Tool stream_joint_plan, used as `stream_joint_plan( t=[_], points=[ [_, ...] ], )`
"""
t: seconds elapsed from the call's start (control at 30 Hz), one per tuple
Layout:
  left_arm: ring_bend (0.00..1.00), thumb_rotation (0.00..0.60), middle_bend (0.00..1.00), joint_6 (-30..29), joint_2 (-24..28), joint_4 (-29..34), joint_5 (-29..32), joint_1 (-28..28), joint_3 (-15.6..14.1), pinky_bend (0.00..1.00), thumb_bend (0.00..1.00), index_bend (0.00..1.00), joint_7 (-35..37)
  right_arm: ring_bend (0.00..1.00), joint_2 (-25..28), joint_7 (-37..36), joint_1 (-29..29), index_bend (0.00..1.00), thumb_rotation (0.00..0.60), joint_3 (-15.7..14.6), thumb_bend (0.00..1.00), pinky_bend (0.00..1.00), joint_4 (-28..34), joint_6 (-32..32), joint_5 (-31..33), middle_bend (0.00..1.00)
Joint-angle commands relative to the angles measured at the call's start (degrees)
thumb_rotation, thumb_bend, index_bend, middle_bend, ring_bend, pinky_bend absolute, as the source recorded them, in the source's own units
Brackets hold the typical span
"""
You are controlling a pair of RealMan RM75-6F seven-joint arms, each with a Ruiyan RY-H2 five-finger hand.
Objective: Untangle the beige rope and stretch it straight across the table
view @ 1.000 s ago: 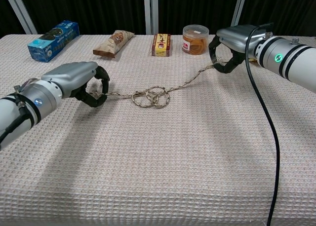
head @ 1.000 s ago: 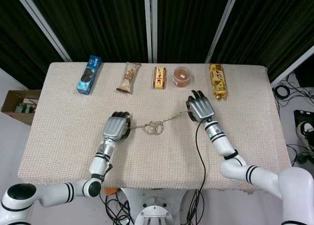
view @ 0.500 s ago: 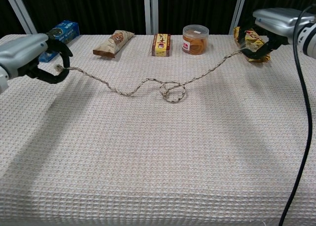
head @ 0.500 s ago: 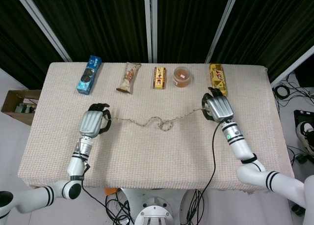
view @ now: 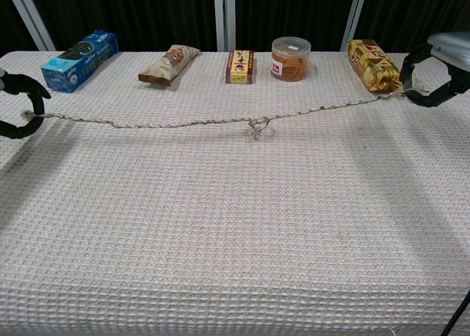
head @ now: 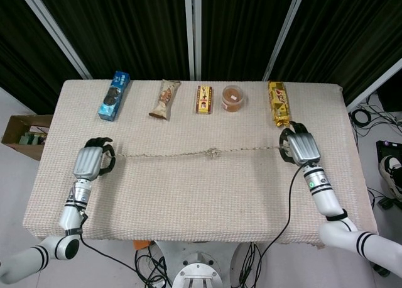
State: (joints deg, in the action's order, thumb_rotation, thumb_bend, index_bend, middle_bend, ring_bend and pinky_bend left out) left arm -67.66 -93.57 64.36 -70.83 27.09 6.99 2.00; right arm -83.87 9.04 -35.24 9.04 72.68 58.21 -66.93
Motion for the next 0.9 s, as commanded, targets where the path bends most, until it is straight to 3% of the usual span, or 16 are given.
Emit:
stream_joint_plan(
  t=[0.03,0.67,0.9],
  points=[
    [0.18,0.6,0.25,0.7,-0.6,-1.8,-0.3,-0.5,0.0,0.18,0.49,0.64,1.4,0.08,-0.2,-0.2,0.6,0.68,0.6,-0.2,0.57,0.16,-0.7,0.3,-0.1,0.35],
    [0.18,0.6,0.25,3.4,-1.9,-8.7,-0.1,-2.9,0.6,0.18,0.49,0.64,6.0,0.08,-1.4,-0.6,3.1,0.68,0.6,-0.7,0.57,0.16,-6.3,-1.1,0.6,0.35],
    [0.18,0.6,0.25,3.0,-1.3,-9.4,-0.5,-3.5,1.3,0.18,0.49,0.64,7.1,0.08,-0.1,-1.7,3.2,0.68,0.6,0.0,0.57,0.16,-5.1,-0.6,-0.6,0.35]
  ],
)
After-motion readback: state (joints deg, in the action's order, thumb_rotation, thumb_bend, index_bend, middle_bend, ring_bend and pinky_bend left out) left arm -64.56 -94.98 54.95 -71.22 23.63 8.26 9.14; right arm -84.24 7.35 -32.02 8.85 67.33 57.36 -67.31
